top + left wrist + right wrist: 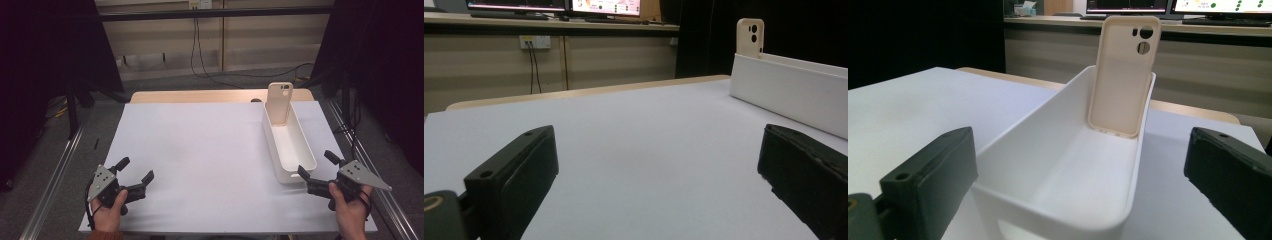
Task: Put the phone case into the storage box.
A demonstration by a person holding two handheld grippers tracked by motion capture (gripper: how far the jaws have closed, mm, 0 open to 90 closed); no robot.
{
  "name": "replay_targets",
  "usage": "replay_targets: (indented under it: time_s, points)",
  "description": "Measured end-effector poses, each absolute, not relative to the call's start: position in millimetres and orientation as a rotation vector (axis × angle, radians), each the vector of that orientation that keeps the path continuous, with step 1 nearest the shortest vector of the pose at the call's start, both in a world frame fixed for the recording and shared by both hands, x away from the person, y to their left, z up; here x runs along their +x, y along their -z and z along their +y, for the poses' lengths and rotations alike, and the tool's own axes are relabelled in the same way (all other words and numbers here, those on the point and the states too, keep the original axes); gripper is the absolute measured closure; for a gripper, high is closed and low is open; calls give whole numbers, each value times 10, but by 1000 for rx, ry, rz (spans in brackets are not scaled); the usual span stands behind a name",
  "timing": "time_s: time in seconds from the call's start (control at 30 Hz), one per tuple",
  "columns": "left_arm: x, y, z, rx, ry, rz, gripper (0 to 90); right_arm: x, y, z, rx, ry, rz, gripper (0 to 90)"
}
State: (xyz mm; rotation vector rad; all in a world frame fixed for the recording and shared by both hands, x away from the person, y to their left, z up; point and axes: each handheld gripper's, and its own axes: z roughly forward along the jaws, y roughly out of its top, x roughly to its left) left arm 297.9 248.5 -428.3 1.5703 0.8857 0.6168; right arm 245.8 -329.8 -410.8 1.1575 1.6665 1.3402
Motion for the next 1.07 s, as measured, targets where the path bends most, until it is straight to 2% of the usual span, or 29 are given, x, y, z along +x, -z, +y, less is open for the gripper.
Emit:
replay_targets:
  time_s: [0.73,1.07]
  points:
    - [2935,4295,2495,1584,-607,881,29,2106,4318,-3424,1225,-1319,1607,2]
    - [2943,4294,2471,1595,-594,873,24,2114,4374,-3422,1223,-1325,1612,1]
